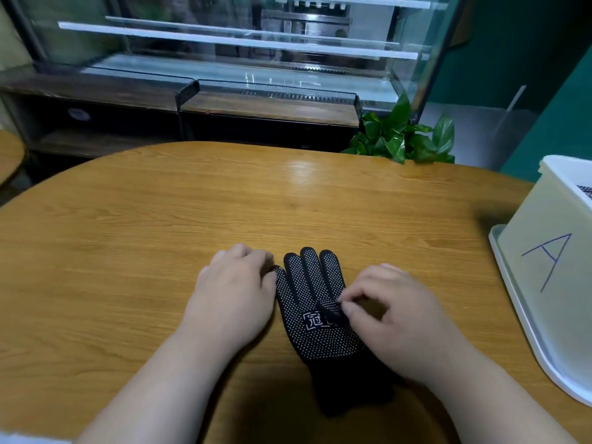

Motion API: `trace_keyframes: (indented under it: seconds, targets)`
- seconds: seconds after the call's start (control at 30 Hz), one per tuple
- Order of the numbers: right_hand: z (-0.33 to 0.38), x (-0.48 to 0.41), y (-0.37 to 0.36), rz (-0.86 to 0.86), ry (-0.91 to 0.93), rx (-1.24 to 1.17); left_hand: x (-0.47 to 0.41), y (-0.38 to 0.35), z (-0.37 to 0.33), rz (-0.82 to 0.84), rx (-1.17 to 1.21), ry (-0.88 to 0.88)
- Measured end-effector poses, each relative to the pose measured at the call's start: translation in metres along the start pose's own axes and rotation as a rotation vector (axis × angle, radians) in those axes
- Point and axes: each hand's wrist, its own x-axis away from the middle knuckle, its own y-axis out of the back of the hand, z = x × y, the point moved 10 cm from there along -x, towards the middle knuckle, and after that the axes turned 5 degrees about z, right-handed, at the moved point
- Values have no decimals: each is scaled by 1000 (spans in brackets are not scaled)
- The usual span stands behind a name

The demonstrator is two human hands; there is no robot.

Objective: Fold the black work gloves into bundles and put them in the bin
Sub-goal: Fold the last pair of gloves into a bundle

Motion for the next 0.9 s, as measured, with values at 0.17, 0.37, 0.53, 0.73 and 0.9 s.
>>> trace_keyframes:
  seconds: [0.17,0.37,0.53,0.73,0.9]
  targets:
    - [-44,-44,-5,105,-315,-29,-13,-1,6,92,-54,74]
    - [-51,-89,-31,424,-370,87,-27,-10,1,243,-50,93]
    - [-37,-107,-40,569,-280,133,-32,-9,-7,238,38,50]
    - [-27,-104,-28,464,-226,-22,-26,-3,-6,166,302,3]
    - [-20,-76,-4,303,-208,-209,-9,7,-6,58,467,-25]
